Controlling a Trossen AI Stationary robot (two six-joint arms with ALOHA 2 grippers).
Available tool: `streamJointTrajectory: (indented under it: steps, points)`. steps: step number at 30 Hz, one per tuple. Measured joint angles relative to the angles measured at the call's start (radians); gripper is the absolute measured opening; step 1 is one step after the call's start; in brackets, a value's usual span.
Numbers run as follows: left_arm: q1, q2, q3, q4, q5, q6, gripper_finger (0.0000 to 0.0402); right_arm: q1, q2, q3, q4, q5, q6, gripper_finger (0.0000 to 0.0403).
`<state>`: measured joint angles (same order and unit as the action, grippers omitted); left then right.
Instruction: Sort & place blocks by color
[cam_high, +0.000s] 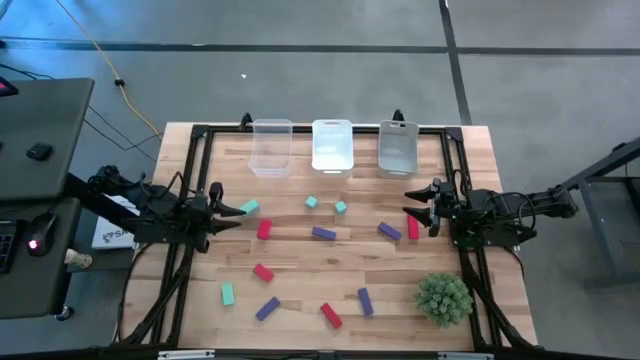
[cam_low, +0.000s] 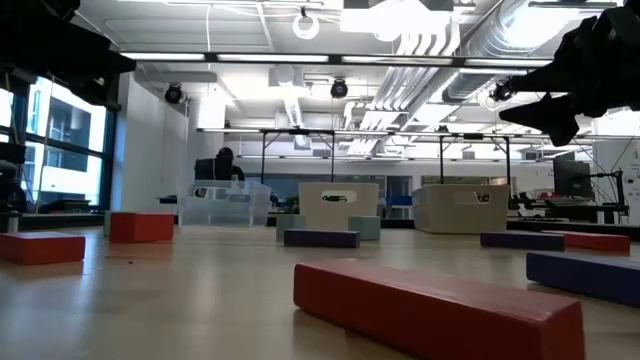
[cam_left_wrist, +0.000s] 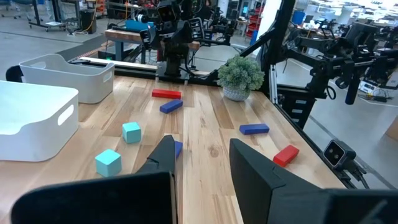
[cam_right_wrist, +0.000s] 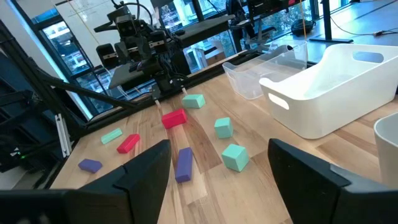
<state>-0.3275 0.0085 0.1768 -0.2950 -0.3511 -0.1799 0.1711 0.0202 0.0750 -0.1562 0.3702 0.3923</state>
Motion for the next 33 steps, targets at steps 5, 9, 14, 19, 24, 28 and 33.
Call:
streamJointTrajectory:
  steps: [5,9,14,19,24,28,33]
  points:
    - [0.000,0.000,0.000,0.000,-0.009,0.000,0.0071,0.000,0.000,0.000,0.000,0.000,0.000,0.0259]
    - [0.000,0.000,0.000,0.000,-0.017,0.000,0.0071,0.000,0.000,0.000,0.000,0.000,0.000,0.0259]
    - [0.000,0.000,0.000,0.001,-0.035,0.000,0.0071,0.000,0.000,0.000,0.000,0.000,0.000,0.0259]
    - [0.000,0.000,0.000,0.000,-0.041,0.000,0.0071,0.000,0.000,0.000,0.000,0.000,0.000,0.0259]
    - [0.000,0.000,0.000,0.000,-0.077,0.000,0.0071,0.000,0.000,0.000,0.001,0.000,0.000,0.0259]
    - [0.000,0.000,0.000,0.000,-0.084,0.000,0.0071,0.000,0.000,0.000,0.002,0.002,0.000,0.0259]
    - [0.000,0.000,0.000,0.000,-0.084,0.000,0.0071,0.000,0.000,0.000,0.017,0.003,0.040,0.0259]
